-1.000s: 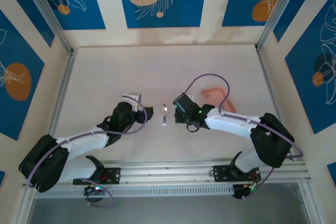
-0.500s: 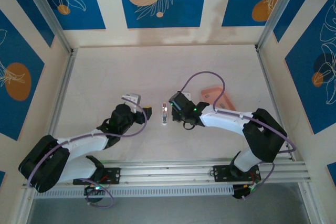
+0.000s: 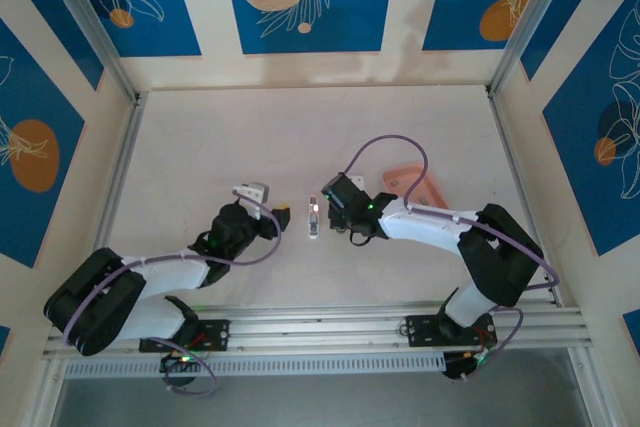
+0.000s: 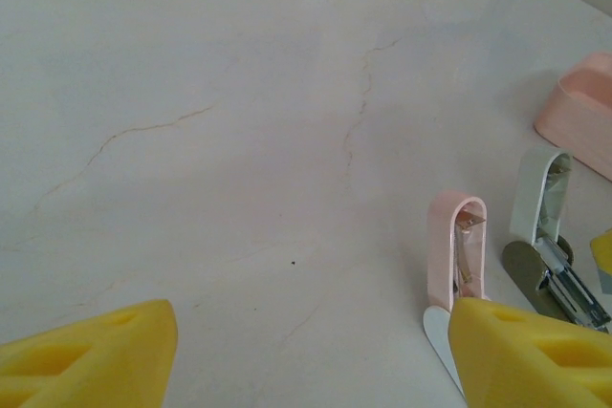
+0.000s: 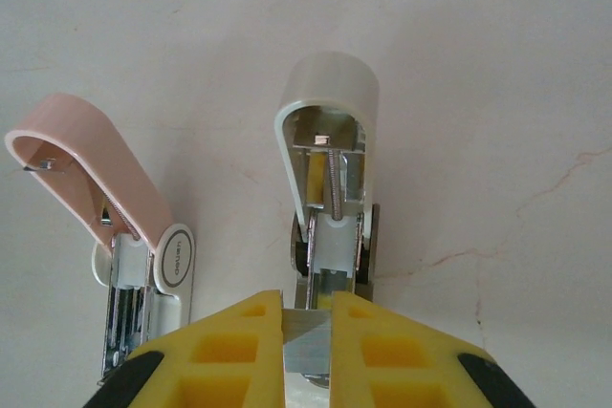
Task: Load the staples into the stapler
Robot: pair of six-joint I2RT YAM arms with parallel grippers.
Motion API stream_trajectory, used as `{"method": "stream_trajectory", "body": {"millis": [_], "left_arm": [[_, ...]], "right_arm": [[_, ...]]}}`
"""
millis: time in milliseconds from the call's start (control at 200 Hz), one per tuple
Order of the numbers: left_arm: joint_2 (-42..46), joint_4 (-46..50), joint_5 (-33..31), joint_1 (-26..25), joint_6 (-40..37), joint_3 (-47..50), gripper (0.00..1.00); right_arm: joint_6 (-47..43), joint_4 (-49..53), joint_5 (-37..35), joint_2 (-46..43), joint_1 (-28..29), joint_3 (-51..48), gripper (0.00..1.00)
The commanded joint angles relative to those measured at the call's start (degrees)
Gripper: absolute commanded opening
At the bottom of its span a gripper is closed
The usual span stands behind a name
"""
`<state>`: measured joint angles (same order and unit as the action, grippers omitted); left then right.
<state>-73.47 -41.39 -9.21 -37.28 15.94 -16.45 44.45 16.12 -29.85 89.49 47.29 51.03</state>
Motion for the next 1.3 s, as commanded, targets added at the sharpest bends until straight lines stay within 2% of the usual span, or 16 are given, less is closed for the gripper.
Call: {"method": "stream_trajectory", "body": {"millis": [0, 450, 1296], "left_arm": [[-1.29, -3.51, 1.16, 0.46, -0.36, -0.41, 0.75], [-2.68, -3.62, 1.12, 0.45, -1.26, -1.13, 0.75], [-2.13, -3.97, 1.09, 0.5, -2.16, -0.14, 0.75]], "right_arm": [[0.03, 0.24, -0.59, 0.52, -0.49, 0.58, 0.15], [-0.15, -0.06, 2.15, 2.43, -0.97, 0.96, 0.15], [0.34, 1.85, 1.81, 4.11, -0.22, 1.53, 0.15]]}}
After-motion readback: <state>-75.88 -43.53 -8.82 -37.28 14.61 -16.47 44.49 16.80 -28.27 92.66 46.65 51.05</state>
